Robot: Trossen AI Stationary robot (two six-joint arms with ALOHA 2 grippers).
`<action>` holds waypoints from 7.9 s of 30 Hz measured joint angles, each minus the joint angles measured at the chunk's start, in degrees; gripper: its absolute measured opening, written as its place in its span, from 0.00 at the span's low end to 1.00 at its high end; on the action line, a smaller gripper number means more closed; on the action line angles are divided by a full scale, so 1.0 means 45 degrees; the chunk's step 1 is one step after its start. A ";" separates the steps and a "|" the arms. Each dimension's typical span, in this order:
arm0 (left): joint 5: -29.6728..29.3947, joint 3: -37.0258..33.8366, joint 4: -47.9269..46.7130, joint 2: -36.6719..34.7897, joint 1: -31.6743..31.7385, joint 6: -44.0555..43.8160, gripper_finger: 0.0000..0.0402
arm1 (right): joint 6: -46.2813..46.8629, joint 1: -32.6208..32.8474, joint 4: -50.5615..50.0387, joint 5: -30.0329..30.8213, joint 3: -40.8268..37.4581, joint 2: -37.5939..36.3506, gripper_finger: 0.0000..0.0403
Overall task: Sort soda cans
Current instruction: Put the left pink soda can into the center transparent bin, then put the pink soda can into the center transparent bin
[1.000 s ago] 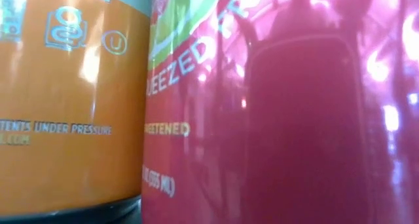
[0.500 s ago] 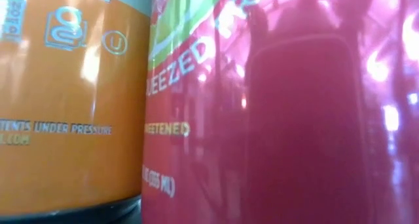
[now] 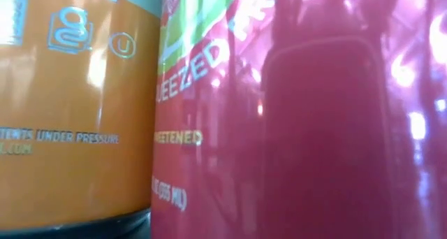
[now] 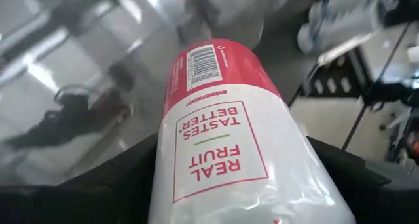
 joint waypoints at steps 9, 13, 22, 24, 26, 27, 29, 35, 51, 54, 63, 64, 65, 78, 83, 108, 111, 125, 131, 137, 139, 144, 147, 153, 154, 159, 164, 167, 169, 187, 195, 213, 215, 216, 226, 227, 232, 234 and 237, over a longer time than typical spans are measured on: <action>0.1384 0.1671 0.0102 0.0790 0.3532 0.4516 0.81 | -0.0068 0.0000 -0.0134 -0.0186 0.0000 0.0000 0.00; 0.2646 0.2685 -0.0124 0.1797 0.4816 0.6352 0.81 | -0.0009 0.0000 -0.0443 -0.0154 0.0000 0.0000 0.00; 0.4735 0.5798 -0.2683 0.5177 0.6678 0.9950 0.81 | 0.0031 0.0000 -0.0563 -0.0114 0.0000 0.0000 0.00; 0.4791 0.6638 -0.3785 0.6007 0.6856 1.0554 0.81 | 0.0034 0.0000 -0.0563 0.0123 0.0000 0.0000 0.00; 0.4796 0.7401 -0.4634 0.6777 0.6976 1.1047 0.81 | 0.0034 0.0000 -0.0563 0.0494 0.0000 0.0000 0.00; 0.4792 0.7722 -0.4940 0.7130 0.6996 1.1250 0.81 | 0.0044 -0.0005 -0.0563 0.0606 0.0000 0.0000 0.00; 0.4776 0.8252 -0.5499 0.7776 0.7050 1.1634 0.81 | 0.0081 -0.0005 -0.0563 0.0833 0.0000 0.0000 0.00; 0.4753 0.9007 -0.6346 0.9199 0.7038 1.2138 0.81 | 0.0375 -0.0005 -0.0592 0.0906 0.0000 0.0000 0.00; 0.3674 0.9034 -0.7359 1.0384 0.7004 1.1428 0.81 | 0.0403 -0.0005 -0.0627 0.0866 0.0000 0.0000 0.00; 0.3669 0.9034 -0.7315 1.0384 0.7004 1.1424 0.81 | 0.0394 -0.0005 -0.0635 0.0866 0.0000 0.0000 0.00; 0.3547 0.8934 -0.6997 1.0462 0.6987 1.1414 0.81 | 0.0374 -0.0005 -0.0641 0.0858 0.0000 0.0000 0.00; 0.3524 0.8922 -0.7011 1.0481 0.6976 1.1416 0.81 | 0.0374 -0.0005 -0.0646 0.0849 0.0000 0.0000 0.00; 0.3514 0.8917 -0.6979 1.0482 0.6961 1.1419 0.81 | 0.0374 -0.0002 -0.0641 0.0842 0.0000 0.0000 0.00; 0.3511 0.8878 -0.6814 1.0813 0.6686 1.1441 0.81 | 0.0413 0.0000 -0.0559 0.0803 0.0000 0.0001 0.00; 0.3511 0.8864 -0.6887 1.1120 0.6642 1.1511 0.81 | 0.0532 0.0000 -0.0563 0.0755 0.0000 0.0010 0.00; 0.3562 0.8878 -0.6752 1.1409 0.6854 1.1439 0.81 | 0.0714 0.0000 -0.0516 0.0755 0.0000 0.0005 0.00; 0.3561 0.8878 -0.6727 1.1409 0.6854 1.1439 0.81 | 0.0704 0.0000 -0.0534 0.0755 0.0000 0.0005 0.00; 0.3337 0.8859 -0.6645 1.1477 0.7048 1.0419 0.92 | 0.0617 0.0000 -0.0554 0.0757 0.0000 0.0005 0.00; 0.3353 0.8860 -0.6666 1.1477 0.7039 1.0503 0.94 | 0.0612 0.0001 -0.0559 0.0755 0.0000 0.0005 0.00; 0.3363 0.9312 -0.6851 1.1477 0.7043 1.0533 0.94 | 0.0556 0.0005 -0.0563 0.0755 0.0000 0.0005 0.00; 0.3363 0.9665 -0.7170 1.1477 0.7046 1.0530 0.94 | 0.0554 0.0004 -0.0563 0.0755 0.0000 0.0005 0.00; 0.3363 1.0613 -0.8202 1.1448 0.7038 1.0516 0.95 | 0.0559 0.0000 -0.0559 0.0755 0.0000 0.0005 0.00; 0.3222 1.1306 -0.8877 1.1426 0.7038 1.0511 0.95 | 0.0559 0.0004 -0.0559 0.0755 0.0000 0.0005 0.00; 0.3086 1.2380 -0.8873 1.0977 0.6978 1.0215 0.95 | 0.0559 0.0000 -0.0563 0.0455 0.0000 0.0000 0.00; 0.3090 1.2338 -0.8890 1.0686 0.6959 1.0144 0.95 | 0.0559 0.0000 -0.0568 0.0433 0.0000 0.0000 0.00; 0.3005 1.2298 -0.8945 0.9705 0.6764 1.0098 0.95 | 0.0520 0.0000 -0.0559 0.0419 0.0000 -0.0002 0.00; 0.2945 1.2354 -0.8951 0.8496 0.6097 1.0103 0.95 | 0.0540 0.0000 -0.0544 0.0397 0.0000 -0.0005 0.00; 0.2945 1.2351 -0.8947 0.7851 0.5565 1.0108 0.95 | 0.0627 0.0000 -0.0549 0.0083 0.0000 -0.0002 0.00; 0.2905 1.2351 -0.8947 0.7371 0.5153 1.0099 0.95 | 0.0614 0.0000 -0.0549 -0.0190 0.0000 -0.0002 0.00; -0.5848 0.8366 -0.4820 0.6654 -0.1579 1.0439 0.95 | 0.0526 0.0000 -0.0042 -0.1873 0.0000 0.0000 0.00; -0.5433 0.5165 -0.1212 0.6271 -0.1947 1.0926 0.95 | -0.0401 0.0000 0.2459 -0.1833 0.0003 0.0074 0.00; -0.2789 -0.7074 1.1196 -0.1492 -0.2360 1.1754 0.95 | -0.4629 -0.0818 -0.0698 -0.1334 0.7361 0.5725 0.00; -0.2581 -0.7747 1.1515 -0.2132 -0.2523 1.1748 0.95 | -0.4909 -0.0945 -0.1316 -0.1904 0.8454 0.6508 0.00; -0.2470 -0.7986 1.1514 -0.2419 -0.2620 1.1745 0.95 | -0.4972 -0.0988 -0.1302 -0.2128 0.8838 0.6859 0.00; -0.2051 -0.8651 0.9550 -0.4730 -0.3454 1.1766 0.95 | -0.2810 -0.1546 -0.1724 -0.3364 1.0156 0.8710 0.04; -0.2053 -0.8651 0.9199 -0.4921 -0.3539 1.1767 0.95 | -0.2447 -0.1545 -0.1815 -0.3513 1.0156 0.8767 0.07; -0.2075 -0.8651 0.7879 -0.5744 -0.3955 1.1749 0.95 | -0.0829 -0.1535 -0.2295 -0.3746 1.0161 0.8757 0.21; -0.2170 -0.8651 0.7453 -0.6070 -0.4105 1.1747 0.95 | -0.0357 -0.1537 -0.2262 -0.3932 1.0161 0.8757 0.28; -0.2206 -0.8651 0.6901 -0.6648 -0.4341 1.1756 0.95 | 0.0178 -0.1464 -0.2247 -0.4078 1.0161 0.8752 0.39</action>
